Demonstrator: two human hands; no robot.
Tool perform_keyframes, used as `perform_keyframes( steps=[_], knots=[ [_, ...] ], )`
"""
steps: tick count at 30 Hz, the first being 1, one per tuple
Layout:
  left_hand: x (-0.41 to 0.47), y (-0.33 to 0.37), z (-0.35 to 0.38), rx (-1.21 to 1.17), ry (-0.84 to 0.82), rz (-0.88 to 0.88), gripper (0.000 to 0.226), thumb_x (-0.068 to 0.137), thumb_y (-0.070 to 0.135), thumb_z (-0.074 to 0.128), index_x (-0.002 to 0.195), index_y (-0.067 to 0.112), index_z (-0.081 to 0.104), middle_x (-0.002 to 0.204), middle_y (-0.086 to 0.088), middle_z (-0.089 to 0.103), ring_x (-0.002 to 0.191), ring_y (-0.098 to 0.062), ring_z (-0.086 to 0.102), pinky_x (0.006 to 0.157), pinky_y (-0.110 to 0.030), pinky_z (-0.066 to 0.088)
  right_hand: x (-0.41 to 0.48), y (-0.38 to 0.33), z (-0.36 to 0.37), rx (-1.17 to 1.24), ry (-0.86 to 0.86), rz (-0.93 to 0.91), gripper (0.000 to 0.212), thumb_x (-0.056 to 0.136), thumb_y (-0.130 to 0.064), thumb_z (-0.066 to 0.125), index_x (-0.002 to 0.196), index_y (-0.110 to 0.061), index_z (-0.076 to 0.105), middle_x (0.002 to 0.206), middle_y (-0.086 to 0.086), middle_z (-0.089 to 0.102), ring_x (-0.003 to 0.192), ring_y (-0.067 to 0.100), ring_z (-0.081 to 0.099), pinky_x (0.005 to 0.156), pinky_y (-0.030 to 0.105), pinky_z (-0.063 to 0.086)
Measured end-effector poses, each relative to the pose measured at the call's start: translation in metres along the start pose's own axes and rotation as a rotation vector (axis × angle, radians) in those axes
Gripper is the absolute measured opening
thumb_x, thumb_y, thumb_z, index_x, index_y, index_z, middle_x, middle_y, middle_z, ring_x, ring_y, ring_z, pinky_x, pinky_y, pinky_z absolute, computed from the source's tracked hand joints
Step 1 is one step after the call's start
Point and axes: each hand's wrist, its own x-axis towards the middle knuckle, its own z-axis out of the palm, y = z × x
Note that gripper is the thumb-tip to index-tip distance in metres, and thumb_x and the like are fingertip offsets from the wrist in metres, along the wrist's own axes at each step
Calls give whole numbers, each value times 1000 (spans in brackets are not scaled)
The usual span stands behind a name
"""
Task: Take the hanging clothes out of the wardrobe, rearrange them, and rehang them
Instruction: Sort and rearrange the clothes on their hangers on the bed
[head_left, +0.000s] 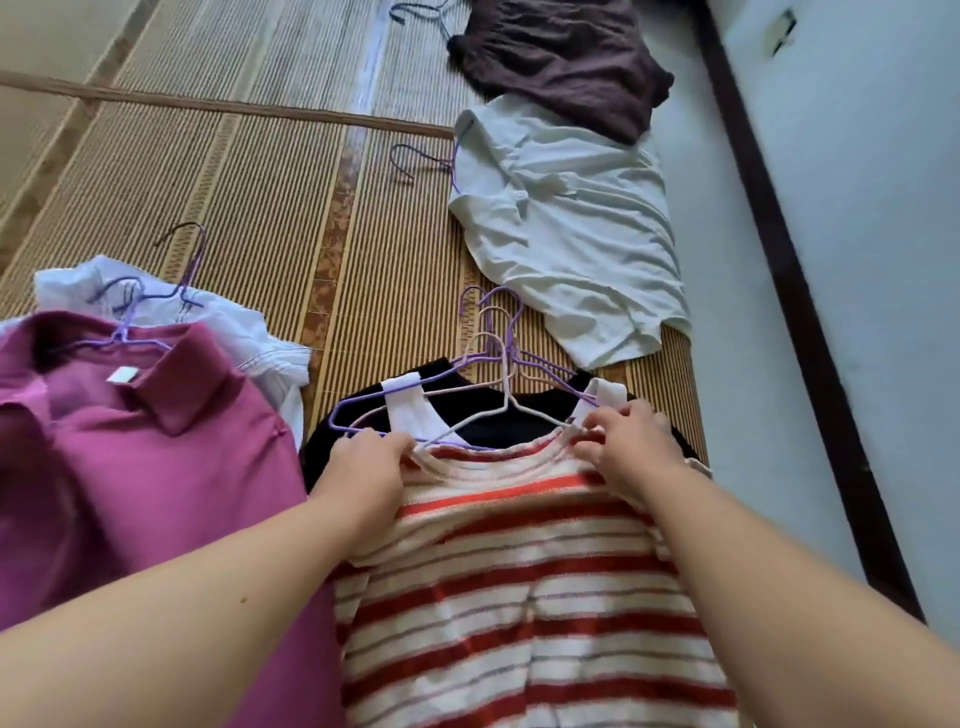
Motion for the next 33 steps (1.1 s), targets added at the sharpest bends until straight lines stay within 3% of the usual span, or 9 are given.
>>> perform_keyframes(
  steps=[3, 5, 9, 12, 14, 18, 25, 30, 33],
  knots=[
    [-21, -3, -6, -212, -44, 139, 42, 85, 6, 45, 89, 47, 54, 99, 0, 49, 99, -20, 49, 90, -33, 42, -26, -1, -4, 38, -54, 51, 14, 91, -32, 44, 104, -34, 50, 122, 9, 55, 119, 36, 43, 102, 52, 29],
    [-37, -1, -13, -261, -40, 203, 40, 85, 8, 46, 87, 47, 54, 98, 7, 46, 97, -15, 49, 88, -28, 42, -53, 2, -10, 46, -37, 52, 22, 89, -22, 40, 105, -33, 49, 116, 7, 61, 116, 34, 49, 101, 53, 25],
    [-70, 16, -41, -235, -100, 267, 26, 78, 22, 39, 85, 47, 45, 80, 13, 51, 83, -10, 53, 69, -24, 40, -124, 10, -39, 55, 81, 71, 38, 86, -21, 41, 113, -45, 53, 112, -6, 65, 109, 22, 55, 87, 40, 30],
    [-98, 31, -73, -201, -118, 311, 30, 81, 27, 40, 100, 50, 42, 88, 12, 62, 81, -10, 57, 72, -27, 45, -181, 16, -71, 178, 105, 99, 25, 89, -29, 45, 102, -44, 61, 101, -9, 69, 101, 18, 60, 86, 33, 41],
    [-119, 41, -93, -207, -106, 345, 35, 88, 25, 47, 117, 45, 47, 101, 14, 64, 90, -8, 59, 78, -23, 45, -217, 17, -95, 308, 122, 105, 23, 86, -24, 50, 78, -42, 62, 82, -9, 69, 84, 14, 61, 72, 29, 47],
    [-168, 67, -142, -115, -115, 500, 23, 91, 23, 49, 107, 33, 62, 102, 10, 67, 95, -13, 62, 81, -29, 48, -289, 18, -147, 340, 212, 143, 28, 81, -14, 51, 62, -33, 59, 67, -9, 65, 71, 11, 59, 60, 24, 42],
    [-242, 108, -202, -53, -162, 645, 14, 91, 26, 52, 99, 29, 64, 96, 9, 65, 90, -11, 58, 74, -24, 43, -388, 28, -225, 310, 318, 187, 29, 81, -19, 56, 72, -44, 67, 86, -16, 68, 87, 10, 59, 72, 23, 39],
    [-268, 151, -241, -11, -175, 726, 11, 92, 25, 52, 85, 30, 60, 89, 7, 66, 86, -14, 60, 74, -26, 46, -442, 44, -262, 336, 458, 262, 27, 79, -16, 55, 86, -36, 72, 101, -10, 70, 91, 13, 56, 73, 22, 36],
    [-283, 181, -259, -53, -135, 786, 13, 92, 22, 55, 81, 27, 61, 78, 14, 61, 77, -8, 56, 60, -12, 38, -469, 59, -281, 337, 535, 300, 27, 79, -15, 54, 86, -34, 72, 101, -6, 71, 91, 17, 57, 74, 24, 36]
  ],
)
